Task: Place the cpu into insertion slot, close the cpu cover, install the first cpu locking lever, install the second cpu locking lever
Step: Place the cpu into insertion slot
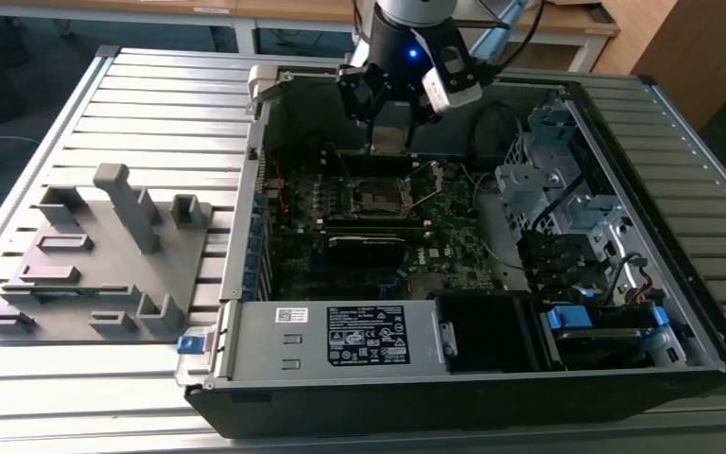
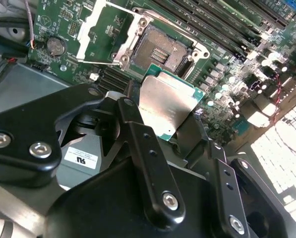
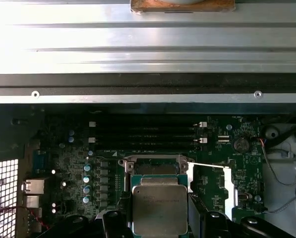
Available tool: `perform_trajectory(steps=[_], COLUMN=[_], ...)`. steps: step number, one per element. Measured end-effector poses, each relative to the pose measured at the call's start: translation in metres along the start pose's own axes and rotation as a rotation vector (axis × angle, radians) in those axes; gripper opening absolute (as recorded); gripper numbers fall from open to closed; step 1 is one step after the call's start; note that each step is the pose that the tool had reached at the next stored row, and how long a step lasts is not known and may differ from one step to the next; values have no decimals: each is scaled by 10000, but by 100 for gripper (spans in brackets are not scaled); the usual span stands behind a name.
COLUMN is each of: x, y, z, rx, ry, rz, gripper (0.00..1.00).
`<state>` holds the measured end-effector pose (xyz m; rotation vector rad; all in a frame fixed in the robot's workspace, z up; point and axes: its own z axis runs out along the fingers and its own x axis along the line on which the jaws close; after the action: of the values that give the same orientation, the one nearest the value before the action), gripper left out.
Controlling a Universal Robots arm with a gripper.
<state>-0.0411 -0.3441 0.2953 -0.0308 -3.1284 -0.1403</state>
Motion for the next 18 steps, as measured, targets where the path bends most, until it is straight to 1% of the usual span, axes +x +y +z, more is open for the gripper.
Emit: perform_trajectory(steps=[8,18], x=[0,0], y=[-5,-6], z=[59,63], rx=[-2,-2], ry=[-7,-6], rz=[-3,-2], gripper=[54,54])
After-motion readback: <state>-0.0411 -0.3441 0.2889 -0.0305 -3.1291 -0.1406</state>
